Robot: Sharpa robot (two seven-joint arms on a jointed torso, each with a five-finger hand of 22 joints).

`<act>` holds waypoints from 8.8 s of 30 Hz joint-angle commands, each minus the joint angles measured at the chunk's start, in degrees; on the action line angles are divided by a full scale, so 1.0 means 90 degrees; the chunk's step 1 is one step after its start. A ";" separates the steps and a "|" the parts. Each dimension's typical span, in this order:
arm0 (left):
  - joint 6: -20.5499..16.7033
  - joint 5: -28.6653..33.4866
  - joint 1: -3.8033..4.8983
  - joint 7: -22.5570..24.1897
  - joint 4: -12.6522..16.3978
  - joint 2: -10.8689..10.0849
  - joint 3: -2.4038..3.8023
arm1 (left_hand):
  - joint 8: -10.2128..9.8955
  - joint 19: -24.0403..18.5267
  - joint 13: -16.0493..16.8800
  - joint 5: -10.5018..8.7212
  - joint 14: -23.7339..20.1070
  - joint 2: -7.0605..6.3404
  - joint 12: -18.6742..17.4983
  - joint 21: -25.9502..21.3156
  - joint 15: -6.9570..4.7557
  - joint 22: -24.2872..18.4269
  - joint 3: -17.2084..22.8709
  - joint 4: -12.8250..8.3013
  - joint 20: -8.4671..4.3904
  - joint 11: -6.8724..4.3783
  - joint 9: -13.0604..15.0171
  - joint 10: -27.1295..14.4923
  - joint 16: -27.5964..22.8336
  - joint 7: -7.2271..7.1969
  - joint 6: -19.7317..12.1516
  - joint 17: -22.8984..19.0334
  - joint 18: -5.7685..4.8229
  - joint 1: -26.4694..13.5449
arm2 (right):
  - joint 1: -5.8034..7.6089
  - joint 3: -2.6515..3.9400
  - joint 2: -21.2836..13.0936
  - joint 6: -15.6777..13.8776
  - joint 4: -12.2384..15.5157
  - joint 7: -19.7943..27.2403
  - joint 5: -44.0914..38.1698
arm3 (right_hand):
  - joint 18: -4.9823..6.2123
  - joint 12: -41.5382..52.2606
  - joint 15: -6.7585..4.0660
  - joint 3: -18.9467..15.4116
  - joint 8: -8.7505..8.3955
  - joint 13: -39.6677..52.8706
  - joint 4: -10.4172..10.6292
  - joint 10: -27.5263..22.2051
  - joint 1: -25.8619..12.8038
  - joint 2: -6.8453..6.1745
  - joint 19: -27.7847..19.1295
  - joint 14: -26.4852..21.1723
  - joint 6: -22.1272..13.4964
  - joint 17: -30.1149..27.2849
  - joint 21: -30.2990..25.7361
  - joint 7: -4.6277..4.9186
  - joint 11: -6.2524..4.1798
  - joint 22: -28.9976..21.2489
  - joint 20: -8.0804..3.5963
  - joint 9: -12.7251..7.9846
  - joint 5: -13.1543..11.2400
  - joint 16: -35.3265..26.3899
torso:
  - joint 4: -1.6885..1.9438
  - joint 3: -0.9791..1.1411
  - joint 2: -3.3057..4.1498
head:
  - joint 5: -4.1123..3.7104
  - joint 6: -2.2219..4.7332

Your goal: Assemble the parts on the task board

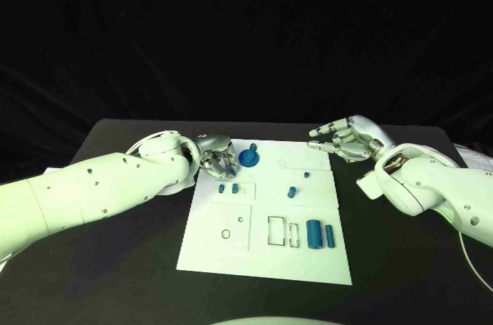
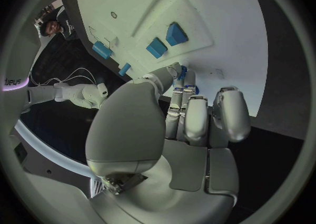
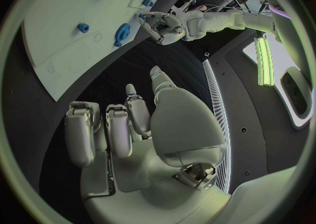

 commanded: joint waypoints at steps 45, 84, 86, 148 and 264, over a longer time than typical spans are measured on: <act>0.0283 0.0005 -0.0008 -0.0210 0.0004 0.0018 -0.0014 | -0.0265 -0.0071 0.0075 -0.0002 0.0131 -0.0117 -0.0080 -0.0124 0.0048 -0.0018 -0.0387 0.0045 0.0057 0.0073 -0.0138 -0.0446 -0.0009 0.0040 -0.0375 -0.0192 -0.0051 -0.0280 | -0.0042 0.0001 0.0019 0.0051 -0.0017 0.0075 -0.0010 | 0.0040 0.0052 -0.0014 -0.0046 0.0033 0.0433 0.0020 0.0033 0.0011 0.0102 0.0088 0.0533 0.0060 0.1114 -0.0031 -0.0001 -0.0030 0.0374 -0.0026 0.0009 0.0036 -0.0031 | 0.0003 -0.0007 0.0001 | -0.0001 -0.0019; -0.1766 0.5162 0.0019 0.1845 0.0479 -0.0996 0.0007 | -0.0086 -0.0790 0.0072 0.0007 -0.0339 0.0115 0.0304 -0.1822 0.0134 -0.1260 -0.0050 0.0008 0.0161 0.0178 -0.0305 -0.0572 -0.0725 0.0209 -0.0533 -0.1387 0.0296 -0.0071 | -0.0080 0.0002 -0.0009 0.0490 -0.0108 -0.0999 -0.2801 | 0.0285 -0.6502 0.0038 0.1174 0.0063 -0.4930 -0.0597 -0.2282 0.1087 0.0002 -0.0386 0.0342 0.0530 0.0214 -0.0771 0.0040 0.0068 -0.0885 -0.0020 0.0010 0.0108 -0.0751 | 0.0000 -0.0003 -0.0003 | -0.0137 0.0134; -0.1869 0.6598 0.0015 0.2199 0.0576 -0.1078 -0.0005 | -0.0038 -0.1050 0.0088 0.0004 -0.0556 0.0171 0.0371 -0.2308 0.0130 -0.1605 -0.0062 0.0056 0.0160 0.0163 -0.0300 -0.0562 -0.1023 0.0195 -0.0469 -0.1819 0.0382 -0.0129 | -0.0096 0.0003 -0.0016 0.0668 -0.0009 -0.1327 -0.3584 | 0.0291 -0.6976 0.0039 0.1568 0.0049 -0.5541 -0.0657 -0.2064 0.1033 -0.0146 -0.0384 0.0340 0.0657 0.0164 -0.0805 0.0050 0.0084 -0.0926 0.0007 0.0008 0.0098 -0.0797 | 0.0007 -0.0007 -0.0001 | -0.0190 0.0156; -0.1547 0.9661 -0.0091 0.2841 0.1108 -0.1281 -0.0084 | 0.0072 -0.1761 0.0146 0.0005 -0.1218 0.0284 0.0679 -0.3872 0.0169 -0.2713 -0.0282 0.0061 0.0188 0.0195 -0.0337 -0.0809 -0.1945 0.0239 -0.0544 -0.3203 0.0621 -0.0302 | -0.0320 -0.0018 0.0651 0.1669 0.0040 -0.2088 -0.5679 | 0.0388 -0.7569 -0.0008 0.3025 -0.0008 -0.7539 -0.0639 -0.1508 0.0672 -0.0556 -0.0446 0.0276 0.1171 -0.0510 -0.1274 -0.0101 0.0036 -0.1568 -0.0014 0.0054 -0.0482 -0.1321 | 0.0001 -0.0026 -0.0020 | -0.0288 0.0225; -0.1276 0.9644 -0.0089 0.2683 0.0938 -0.0993 -0.0084 | 0.0118 -0.1673 0.0158 0.0006 -0.1144 0.0289 0.0786 -0.3891 0.0174 -0.2731 -0.0451 0.0079 0.0198 0.0192 -0.0345 -0.0876 -0.1856 0.0230 -0.0574 -0.3155 0.0613 -0.0402 | -0.1279 -0.0190 0.1893 0.0947 0.0785 -0.1942 -0.6187 | 0.0375 -0.7679 -0.0092 0.3112 0.0049 -0.7703 -0.0913 -0.1055 0.0723 -0.0359 -0.0377 0.0287 0.1503 -0.0686 -0.1237 -0.0163 -0.0060 -0.1511 -0.0101 0.0194 -0.0395 -0.1380 | 0.0007 -0.0095 -0.0055 | 0.0028 -0.0072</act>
